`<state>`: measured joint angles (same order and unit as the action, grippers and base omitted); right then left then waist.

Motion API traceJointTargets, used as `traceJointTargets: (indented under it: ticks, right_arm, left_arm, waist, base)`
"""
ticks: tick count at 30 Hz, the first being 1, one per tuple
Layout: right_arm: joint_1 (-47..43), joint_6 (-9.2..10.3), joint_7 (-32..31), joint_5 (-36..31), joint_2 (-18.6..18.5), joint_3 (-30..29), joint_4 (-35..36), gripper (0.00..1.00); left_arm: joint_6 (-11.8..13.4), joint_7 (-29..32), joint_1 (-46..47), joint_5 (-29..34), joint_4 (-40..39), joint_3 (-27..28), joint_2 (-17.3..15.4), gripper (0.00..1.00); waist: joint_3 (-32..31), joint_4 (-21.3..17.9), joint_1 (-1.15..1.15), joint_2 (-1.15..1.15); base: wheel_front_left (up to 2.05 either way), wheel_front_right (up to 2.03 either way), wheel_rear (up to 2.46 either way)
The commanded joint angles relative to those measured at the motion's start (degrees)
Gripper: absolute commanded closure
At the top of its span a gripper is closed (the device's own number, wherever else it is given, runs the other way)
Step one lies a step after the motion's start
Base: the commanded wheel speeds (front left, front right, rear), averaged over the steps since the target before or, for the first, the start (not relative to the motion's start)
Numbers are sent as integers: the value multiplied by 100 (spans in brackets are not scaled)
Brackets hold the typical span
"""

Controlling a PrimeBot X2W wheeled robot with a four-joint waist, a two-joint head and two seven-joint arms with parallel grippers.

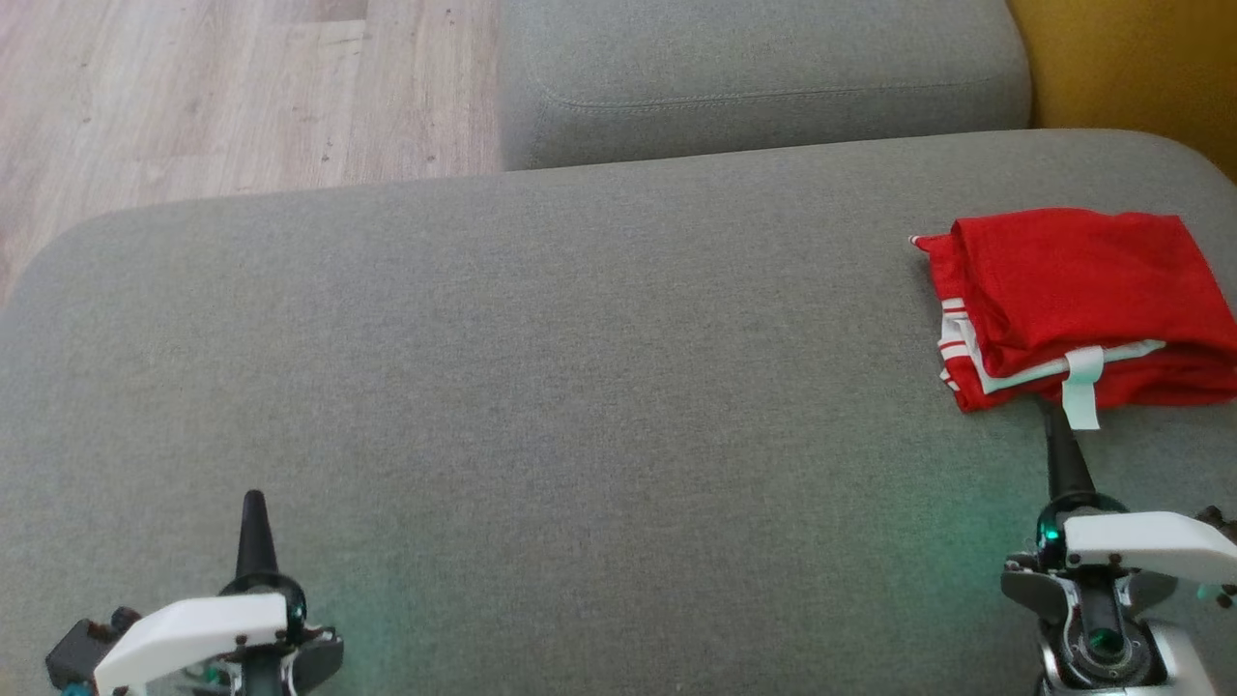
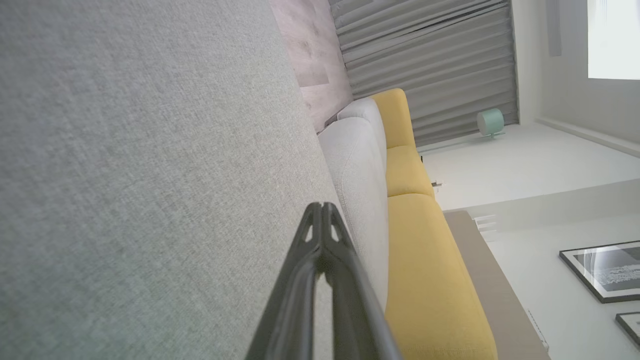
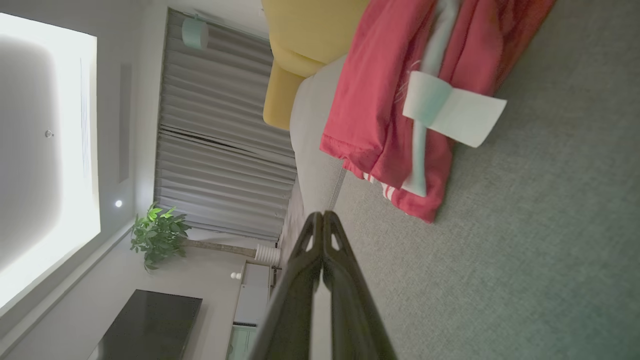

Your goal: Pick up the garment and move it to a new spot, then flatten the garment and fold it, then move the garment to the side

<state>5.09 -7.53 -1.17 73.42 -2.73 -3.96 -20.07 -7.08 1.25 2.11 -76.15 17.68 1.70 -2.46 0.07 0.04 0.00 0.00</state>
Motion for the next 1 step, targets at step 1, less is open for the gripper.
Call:
traceJointTargets:
  ticks: [1]
  right_arm:
    - [148,3,-74,181,-16,55,261,100]
  left_arm:
    - [-31,54,332,-140,-216,192,-36,100]
  waist:
    - [1,0,0,0]
  base:
    - [0,0,0]
